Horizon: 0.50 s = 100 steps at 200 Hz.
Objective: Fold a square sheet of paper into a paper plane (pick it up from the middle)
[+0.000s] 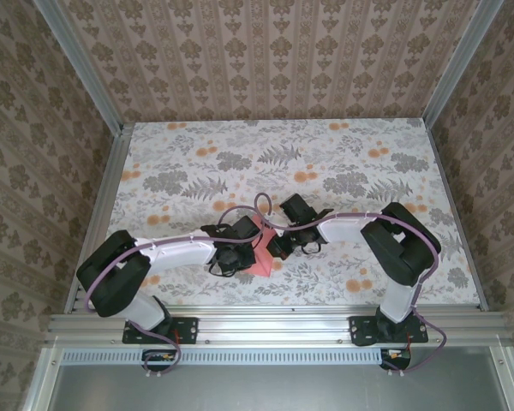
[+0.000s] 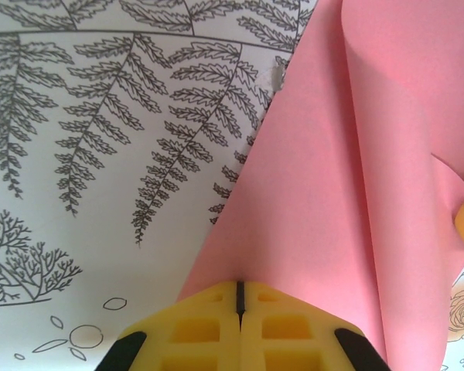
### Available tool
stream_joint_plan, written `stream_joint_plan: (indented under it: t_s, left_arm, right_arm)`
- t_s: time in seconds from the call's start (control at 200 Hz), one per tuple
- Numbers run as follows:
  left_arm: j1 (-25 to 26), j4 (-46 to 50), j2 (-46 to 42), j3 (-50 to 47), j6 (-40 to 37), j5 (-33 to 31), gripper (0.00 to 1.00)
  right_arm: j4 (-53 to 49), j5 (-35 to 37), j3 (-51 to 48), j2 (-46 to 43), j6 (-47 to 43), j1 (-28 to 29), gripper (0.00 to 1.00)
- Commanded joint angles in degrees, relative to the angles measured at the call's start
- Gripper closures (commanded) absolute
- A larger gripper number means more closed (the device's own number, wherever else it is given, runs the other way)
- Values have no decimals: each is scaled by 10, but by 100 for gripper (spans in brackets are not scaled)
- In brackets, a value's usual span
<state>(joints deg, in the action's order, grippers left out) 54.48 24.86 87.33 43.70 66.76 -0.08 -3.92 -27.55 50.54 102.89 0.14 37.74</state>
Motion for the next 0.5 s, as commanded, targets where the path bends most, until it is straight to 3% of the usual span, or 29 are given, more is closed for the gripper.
stream_joint_plan:
  t_s: [0.0, 0.495]
  left_arm:
    - [8, 29, 12, 5, -11, -10, 97]
    - [8, 35, 9, 5, -11, -15, 97]
  right_arm:
    - [-15, 23, -3, 24, -11, -1, 98]
    - [-47, 31, 22, -10, -27, -1, 98]
